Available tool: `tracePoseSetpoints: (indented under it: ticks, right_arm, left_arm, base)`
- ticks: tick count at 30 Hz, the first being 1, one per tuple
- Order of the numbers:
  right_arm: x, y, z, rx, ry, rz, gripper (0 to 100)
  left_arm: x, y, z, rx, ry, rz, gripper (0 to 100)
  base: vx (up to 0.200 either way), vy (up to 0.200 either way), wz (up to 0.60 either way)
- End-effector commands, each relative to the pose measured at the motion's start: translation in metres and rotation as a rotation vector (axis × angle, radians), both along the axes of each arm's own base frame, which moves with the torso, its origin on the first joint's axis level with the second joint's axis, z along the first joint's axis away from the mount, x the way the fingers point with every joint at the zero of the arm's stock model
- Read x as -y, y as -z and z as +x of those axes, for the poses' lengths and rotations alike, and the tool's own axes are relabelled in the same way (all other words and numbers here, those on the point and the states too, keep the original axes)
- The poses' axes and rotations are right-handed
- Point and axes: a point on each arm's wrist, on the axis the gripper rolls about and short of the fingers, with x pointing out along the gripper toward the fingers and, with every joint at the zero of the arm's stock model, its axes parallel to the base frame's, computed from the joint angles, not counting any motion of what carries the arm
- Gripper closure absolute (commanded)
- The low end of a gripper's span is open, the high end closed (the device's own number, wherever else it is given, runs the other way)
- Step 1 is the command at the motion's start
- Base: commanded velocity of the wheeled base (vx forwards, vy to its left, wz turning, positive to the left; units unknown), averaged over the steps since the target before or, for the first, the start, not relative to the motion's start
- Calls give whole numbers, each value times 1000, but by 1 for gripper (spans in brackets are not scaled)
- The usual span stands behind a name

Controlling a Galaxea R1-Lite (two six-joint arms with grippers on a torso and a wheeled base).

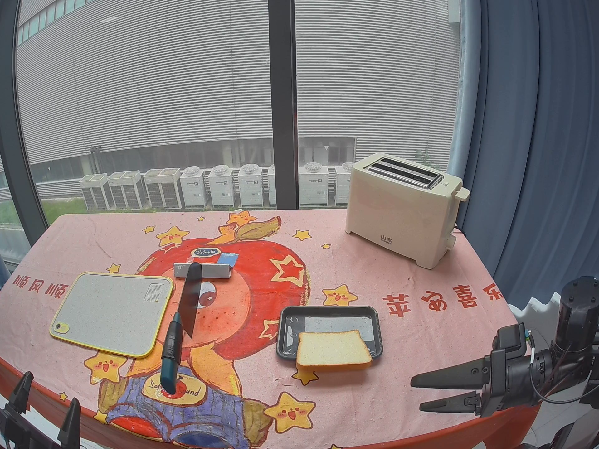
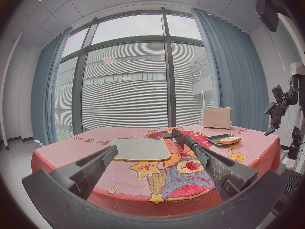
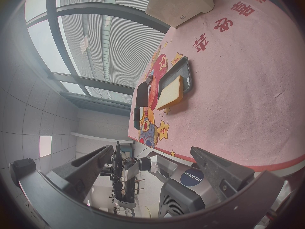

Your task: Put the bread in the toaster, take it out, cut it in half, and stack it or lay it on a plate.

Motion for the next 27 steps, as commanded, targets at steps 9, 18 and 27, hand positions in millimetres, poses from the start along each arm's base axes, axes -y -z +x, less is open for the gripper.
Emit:
tracePoseSetpoints:
  ticks: [9,18,27]
  right_arm:
    - [-9,4,12,-27,-2,-17,0]
    - [-15,10,20,-21,0,-13,0]
    - [-17,10,25,-27,10,-12,0]
  left_arm:
    - [0,5,0,-1,-1,0,0]
    - [0,5,0,-1,-1,0,0]
    - [0,5,0,-1,-1,0,0]
  base:
    - [0,0,0]
    - [0,0,0]
    - [0,0,0]
